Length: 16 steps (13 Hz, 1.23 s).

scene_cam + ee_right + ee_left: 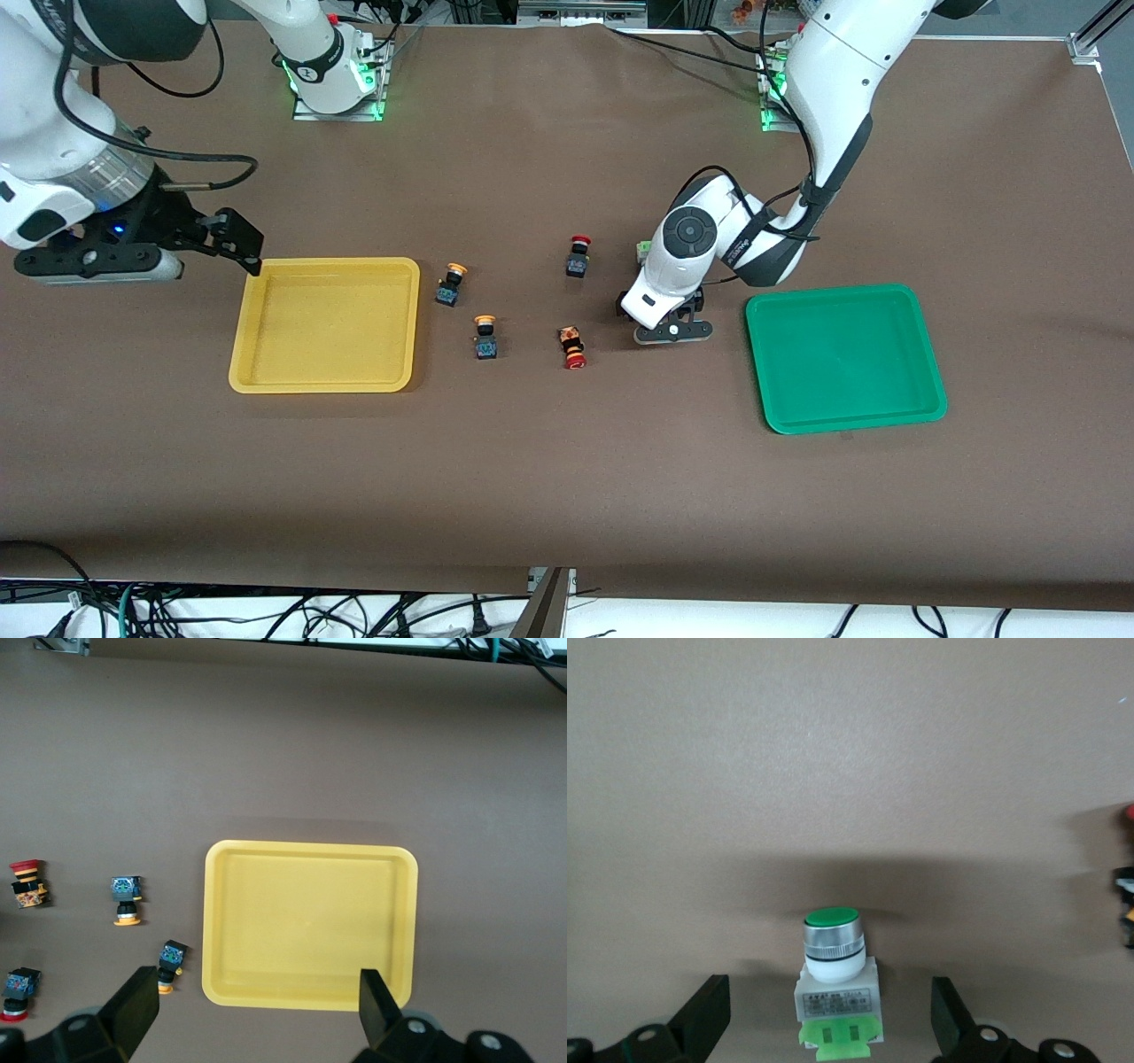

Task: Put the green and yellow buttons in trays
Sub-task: 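Grasp the green-capped button with the left gripper while the right gripper moves out, then carry the green button to the green tray while the right gripper reaches a blue button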

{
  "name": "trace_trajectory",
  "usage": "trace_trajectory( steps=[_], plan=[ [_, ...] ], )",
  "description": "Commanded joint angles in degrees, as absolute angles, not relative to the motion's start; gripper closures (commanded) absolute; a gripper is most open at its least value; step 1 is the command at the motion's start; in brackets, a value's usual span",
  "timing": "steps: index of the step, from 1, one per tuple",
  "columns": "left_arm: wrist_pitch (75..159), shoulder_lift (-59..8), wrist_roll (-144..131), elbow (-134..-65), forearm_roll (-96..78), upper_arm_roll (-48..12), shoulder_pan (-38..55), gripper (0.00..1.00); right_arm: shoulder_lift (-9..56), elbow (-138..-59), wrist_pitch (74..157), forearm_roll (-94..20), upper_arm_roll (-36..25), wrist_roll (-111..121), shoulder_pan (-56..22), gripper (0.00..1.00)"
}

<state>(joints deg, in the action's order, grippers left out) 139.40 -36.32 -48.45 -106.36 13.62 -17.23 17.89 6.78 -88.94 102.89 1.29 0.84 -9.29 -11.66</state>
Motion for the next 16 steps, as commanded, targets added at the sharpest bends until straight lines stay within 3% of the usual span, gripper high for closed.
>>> trace_trajectory(
  steps=[1, 2, 5, 9, 11, 16],
  plan=[
    [140.19, -36.39, -50.36, -106.70, 15.47, -16.96, 18.72, 0.24, 8.25, -87.98, 102.75, 0.79, 0.88, -10.02, -13.53, 0.00],
    [140.19, -36.39, -50.97, -106.70, 15.47, -16.96, 18.72, 0.50, 10.61, -87.80, 102.92, 1.49, 0.88, -9.93, -14.23, 0.00],
    [140.10, -36.21, -53.26, -106.70, 15.47, -16.96, 18.72, 0.98, 14.15, -87.71, 103.18, 4.56, 0.88, -9.84, -15.47, 0.01],
    [139.40, -33.76, -51.08, -106.61, 15.47, -16.96, 16.10, 1.00, 20.64, -88.07, 102.48, 4.05, 0.97, -9.05, -16.00, 0.00],
    [137.83, -30.60, -42.06, -106.61, 14.60, -16.96, 12.06, 1.00, 20.65, -88.24, 102.39, 3.00, 0.97, -10.18, -17.65, 0.01],
    [132.89, -24.88, -24.73, -109.33, 14.33, -16.44, 2.57, 1.00, 26.01, -90.08, 103.62, -7.01, 0.97, -23.35, -19.50, 0.01]
  ],
)
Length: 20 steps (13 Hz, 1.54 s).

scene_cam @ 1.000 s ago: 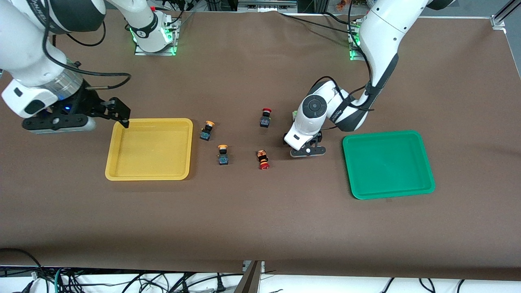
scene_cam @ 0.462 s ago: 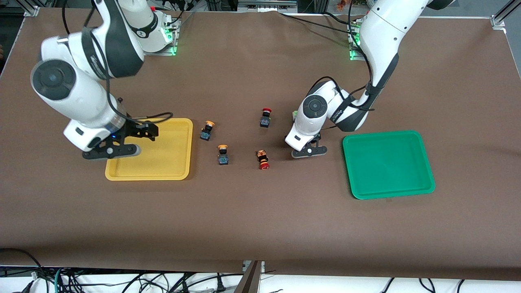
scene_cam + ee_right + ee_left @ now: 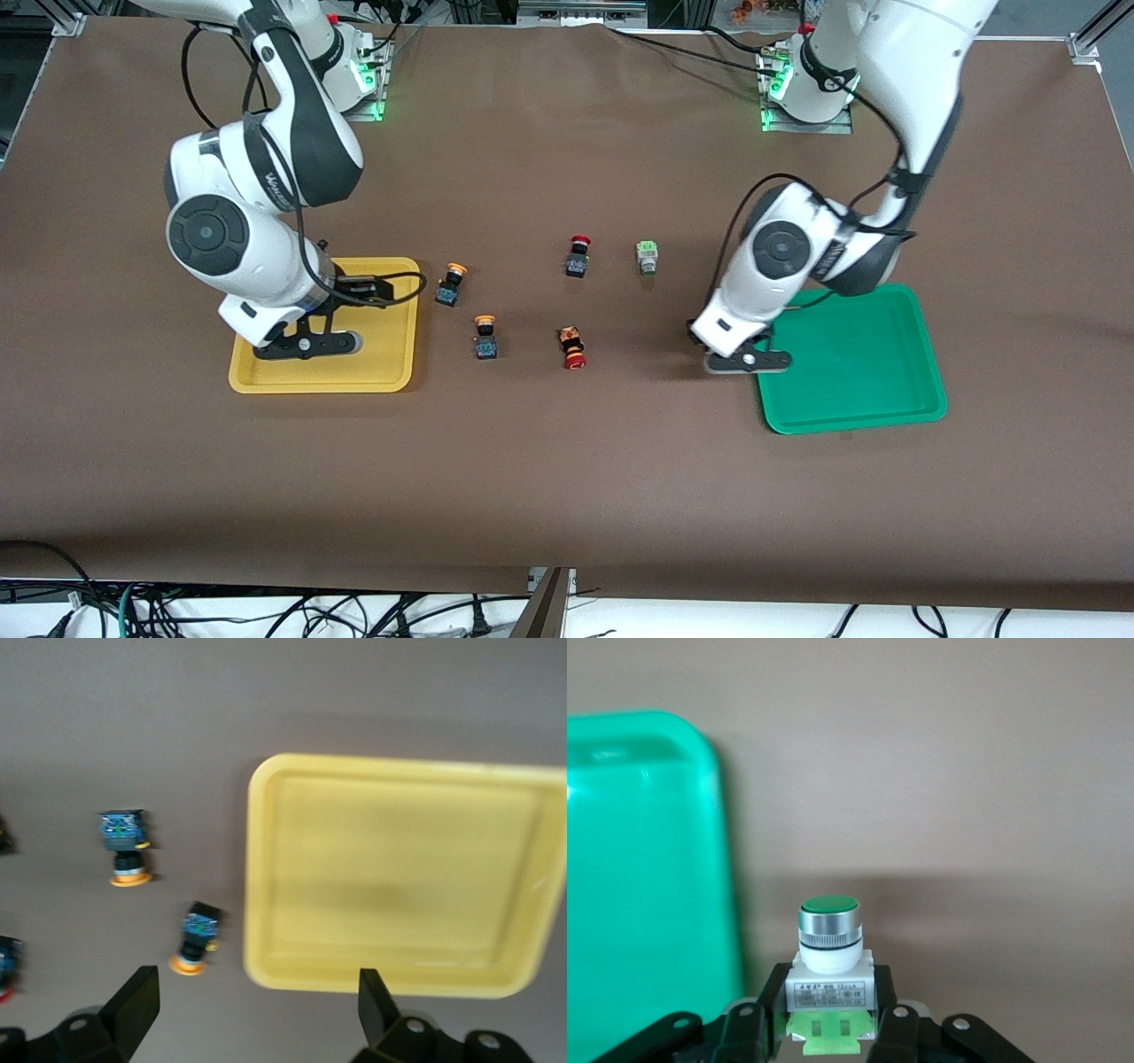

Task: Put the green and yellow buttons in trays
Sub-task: 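Carry the green button to the green tray while the right gripper reaches a blue button, then release the green button in the green tray while the right gripper grasps the blue button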

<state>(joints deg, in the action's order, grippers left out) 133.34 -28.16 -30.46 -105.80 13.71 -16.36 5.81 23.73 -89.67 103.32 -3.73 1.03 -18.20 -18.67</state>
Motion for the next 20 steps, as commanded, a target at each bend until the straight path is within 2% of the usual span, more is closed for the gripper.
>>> trace_trajectory(
  steps=[1, 3, 7, 12, 14, 16, 17, 19, 20],
  plan=[
    [132.89, -24.00, -20.70, -110.21, 14.24, -16.09, 0.37, 1.00, 26.10, -91.39, 104.23, -7.55, 0.97, -25.90, -20.64, 0.01],
    [132.98, -23.03, -10.87, -111.61, 9.70, -11.89, -1.32, 1.00, 26.98, -95.51, 107.99, -7.65, 0.97, -32.48, -23.28, 0.01],
    [133.50, -22.94, 10.07, -114.43, -2.27, -1.42, -1.32, 1.00, 27.33, -105.36, 120.74, -7.65, 0.97, -41.29, -26.63, 0.01],
    [140.08, -23.99, 12.30, -119.70, -3.08, 2.55, -1.58, 1.00, 29.44, -113.98, 134.45, -7.65, 1.05, -44.74, -28.56, 0.03],
    [140.27, -24.34, 12.39, -119.79, -3.08, 3.51, -2.02, 1.00, 30.06, -115.05, 136.93, -7.65, 1.05, -44.74, -29.00, 0.10],
    [140.45, -24.78, 12.39, -120.76, -3.08, 3.60, -2.63, 1.00, 30.41, -114.96, 136.93, -7.65, 1.05, -44.65, -29.00, 0.30],
    [140.45, -24.87, 12.31, -120.76, -3.25, 3.69, -2.64, 0.92, 30.24, -114.87, 136.67, -7.65, 1.05, -44.56, -29.00, 0.46],
    [140.28, -25.14, 11.17, -120.76, -3.25, 3.69, -2.64, 0.57, 29.62, -114.52, 136.06, -7.65, 1.05, -44.04, -29.00, 0.74],
    [140.01, -25.14, 11.16, -120.76, -3.34, 3.69, -2.64, 0.33, 28.84, -113.91, 134.58, -7.65, 0.97, -43.69, -29.00, 0.81]
  ],
)
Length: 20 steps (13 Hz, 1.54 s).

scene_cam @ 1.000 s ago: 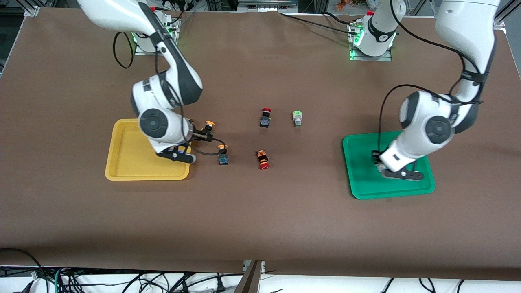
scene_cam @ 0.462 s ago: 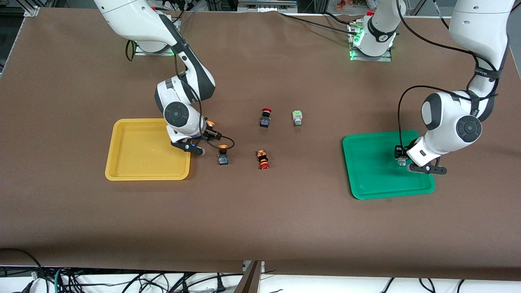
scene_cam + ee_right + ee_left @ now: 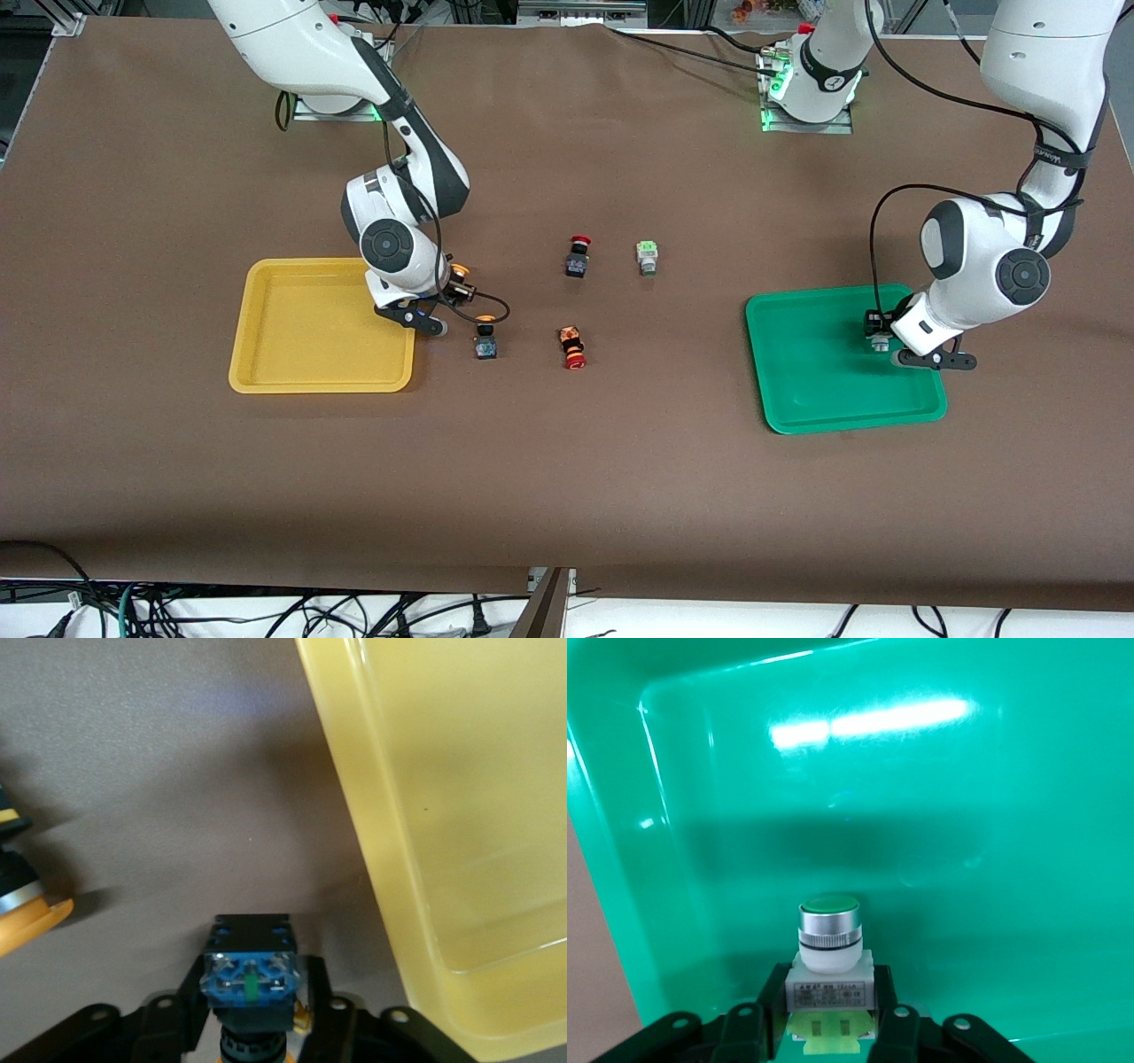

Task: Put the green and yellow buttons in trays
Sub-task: 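Release the green button in the green tray while the right gripper grasps the blue button, then drop the blue button in the yellow tray while the left gripper reaches the green button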

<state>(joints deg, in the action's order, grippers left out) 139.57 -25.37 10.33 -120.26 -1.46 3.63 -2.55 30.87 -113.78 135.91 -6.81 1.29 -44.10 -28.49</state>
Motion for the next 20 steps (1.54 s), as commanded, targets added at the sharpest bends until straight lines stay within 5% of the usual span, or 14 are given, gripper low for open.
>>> trace_trajectory(
  steps=[1, 5, 10, 12, 15, 17, 18, 20],
  plan=[
    [139.66, -25.05, 11.34, -120.24, -3.34, 3.60, -2.55, 0.02, 27.87, -112.34, 131.52, -7.65, 0.62, -43.42, -28.92, 0.82],
    [133.96, -24.08, 7.93, -114.63, -4.39, 0.63, -0.53, 0.00, 27.33, -100.39, 112.70, -6.77, -1.75, -34.14, -24.54, 0.80],
    [131.31, -21.97, -9.03, -112.59, -5.01, -11.49, 0.08, 0.00, 31.54, -100.81, 117.23, -2.81, -2.90, -13.23, -13.29, 0.71],
    [131.31, -22.41, -15.35, -112.59, -4.22, -14.49, 3.23, 0.00, 33.57, -100.81, 119.43, -2.90, -2.81, -10.64, -10.99, 0.54],
    [132.01, -24.16, -22.22, -113.37, -4.13, -17.48, 7.11, 0.00, 33.66, -100.46, 119.53, -2.99, -2.81, -10.72, -11.07, 0.47],
    [132.97, -26.09, -27.40, -113.47, -4.04, -17.58, 10.97, 0.00, 33.40, -100.28, 119.18, -3.25, -2.55, -11.68, -11.95, 0.10],
    [133.59, -26.63, -29.07, -113.64, -4.04, -17.58, 12.38, 0.00, 33.05, -100.11, 119.09, -3.43, -2.29, -12.39, -12.56, 0.02],
    [134.46, -26.54, -30.40, -115.91, -4.04, -18.01, 14.14, 0.00, 32.78, -98.71, 119.09, -3.60, -1.41, -17.02, -15.01, 0.02]
  ],
)
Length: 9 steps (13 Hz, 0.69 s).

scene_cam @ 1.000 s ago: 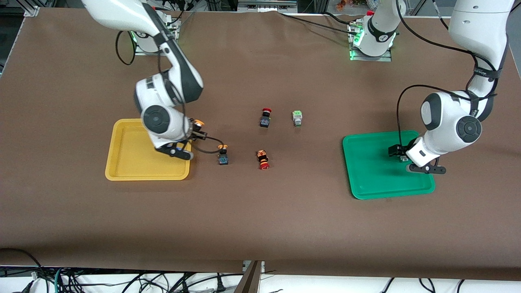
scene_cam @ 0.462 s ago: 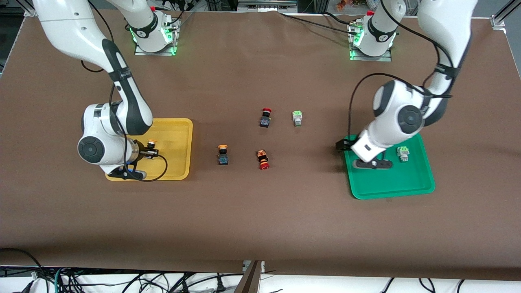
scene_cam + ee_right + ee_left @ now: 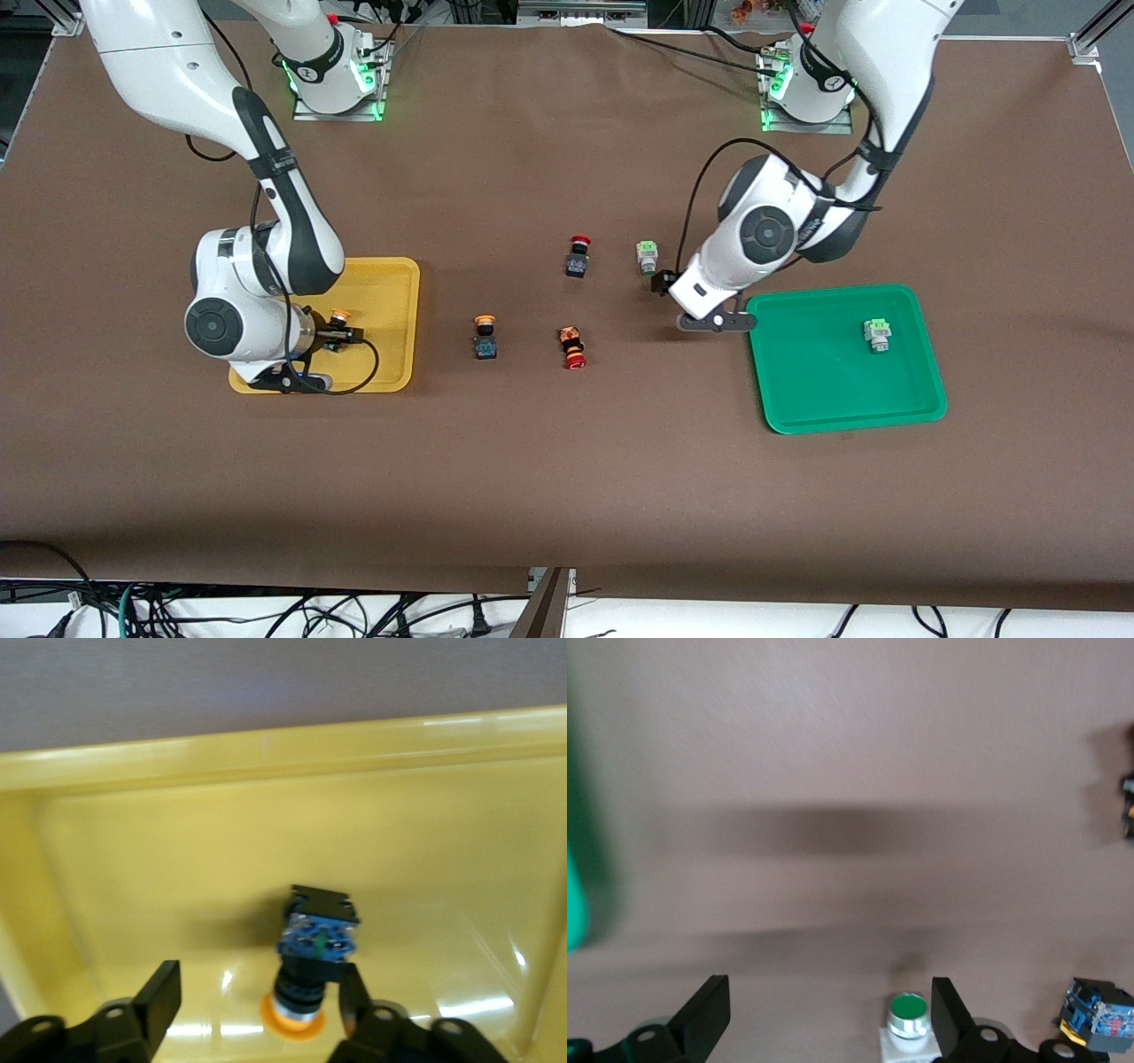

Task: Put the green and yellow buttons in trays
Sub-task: 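Drop the blue button in the yellow tray while the left gripper reaches the green button, then grasp the second green button with the left gripper while the right gripper grasps blue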

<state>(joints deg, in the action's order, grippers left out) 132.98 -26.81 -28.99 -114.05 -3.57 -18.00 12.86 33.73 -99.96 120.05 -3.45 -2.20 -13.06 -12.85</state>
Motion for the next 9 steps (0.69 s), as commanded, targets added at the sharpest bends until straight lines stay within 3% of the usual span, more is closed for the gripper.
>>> trace_trajectory(
  steps=[1, 6, 9],
  plan=[
    [135.78, -26.28, -31.63, -117.58, -3.96, -18.71, 14.50, 0.00, 33.22, -97.14, 119.09, -3.60, -0.62, -20.53, -16.42, 0.02],
    [139.83, -26.37, -38.74, -122.07, -0.90, -20.74, 17.31, 0.00, 39.09, -87.73, 120.06, -11.76, 2.55, -31.72, -23.09, 0.02],
    [140.97, -27.15, -48.75, -123.14, 5.43, -22.76, 18.10, 0.00, 42.35, -87.80, 128.38, -11.86, 2.46, -32.70, -26.62, 0.02]
  ],
)
